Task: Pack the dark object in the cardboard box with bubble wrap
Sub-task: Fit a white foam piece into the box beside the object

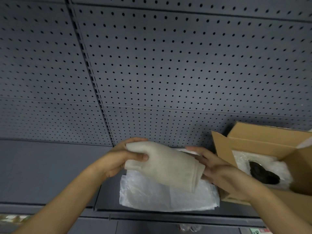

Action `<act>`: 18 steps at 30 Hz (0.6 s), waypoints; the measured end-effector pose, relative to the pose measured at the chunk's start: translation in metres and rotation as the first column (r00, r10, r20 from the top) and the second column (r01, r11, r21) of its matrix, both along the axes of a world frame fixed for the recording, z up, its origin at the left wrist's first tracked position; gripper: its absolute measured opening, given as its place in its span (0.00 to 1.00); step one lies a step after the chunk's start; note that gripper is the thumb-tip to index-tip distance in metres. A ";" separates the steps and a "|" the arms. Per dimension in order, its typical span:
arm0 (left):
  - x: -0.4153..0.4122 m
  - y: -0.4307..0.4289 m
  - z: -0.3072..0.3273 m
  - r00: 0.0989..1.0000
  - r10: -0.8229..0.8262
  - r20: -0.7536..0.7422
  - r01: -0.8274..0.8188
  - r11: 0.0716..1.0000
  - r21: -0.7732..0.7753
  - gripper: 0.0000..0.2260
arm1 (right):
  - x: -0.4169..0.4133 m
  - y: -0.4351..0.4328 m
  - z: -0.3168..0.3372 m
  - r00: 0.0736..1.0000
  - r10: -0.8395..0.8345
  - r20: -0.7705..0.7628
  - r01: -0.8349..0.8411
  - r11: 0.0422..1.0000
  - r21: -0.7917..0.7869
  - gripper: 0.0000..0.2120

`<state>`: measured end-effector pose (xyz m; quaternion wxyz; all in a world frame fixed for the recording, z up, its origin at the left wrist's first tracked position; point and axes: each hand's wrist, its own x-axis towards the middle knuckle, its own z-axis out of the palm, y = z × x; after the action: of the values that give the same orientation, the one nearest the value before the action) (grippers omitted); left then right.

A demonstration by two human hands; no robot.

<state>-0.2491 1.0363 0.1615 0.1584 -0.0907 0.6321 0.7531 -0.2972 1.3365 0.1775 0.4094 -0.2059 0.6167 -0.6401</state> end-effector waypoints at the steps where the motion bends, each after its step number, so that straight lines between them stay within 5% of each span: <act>1: 0.000 0.001 0.002 0.999 -0.009 -0.037 0.008 1.000 -0.012 0.28 | 0.000 -0.001 -0.003 1.000 -0.027 0.008 0.027 0.999 0.018 0.33; 4: 0.003 0.004 0.012 0.990 -0.058 -0.128 0.066 0.996 0.055 0.23 | 0.003 -0.012 -0.004 0.989 -0.136 -0.054 0.140 0.987 0.084 0.31; 8: 0.009 0.010 0.018 0.982 -0.106 -0.154 0.146 0.951 0.272 0.26 | 0.008 -0.023 0.004 0.974 0.042 0.223 -0.005 0.986 -0.165 0.27; 11: 0.009 0.030 0.017 0.987 -0.119 -0.104 0.151 0.909 0.390 0.30 | 0.012 -0.034 0.005 0.959 0.184 0.218 -0.110 0.944 -0.312 0.23; 14: 0.007 0.047 0.013 0.997 -0.083 0.000 0.075 0.900 0.430 0.33 | 0.014 -0.043 0.009 0.974 0.088 0.207 -0.032 0.964 -0.264 0.26; 18: 0.007 0.055 0.018 0.976 -0.218 0.022 0.207 0.951 0.229 0.08 | 0.016 -0.031 0.018 0.994 -0.078 -0.080 0.069 0.992 -0.108 0.33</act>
<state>-0.2420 1.0913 0.1799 0.2627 -0.0212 0.5448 0.7961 -0.2814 1.3055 0.1950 0.3477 -0.2309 0.6059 -0.6772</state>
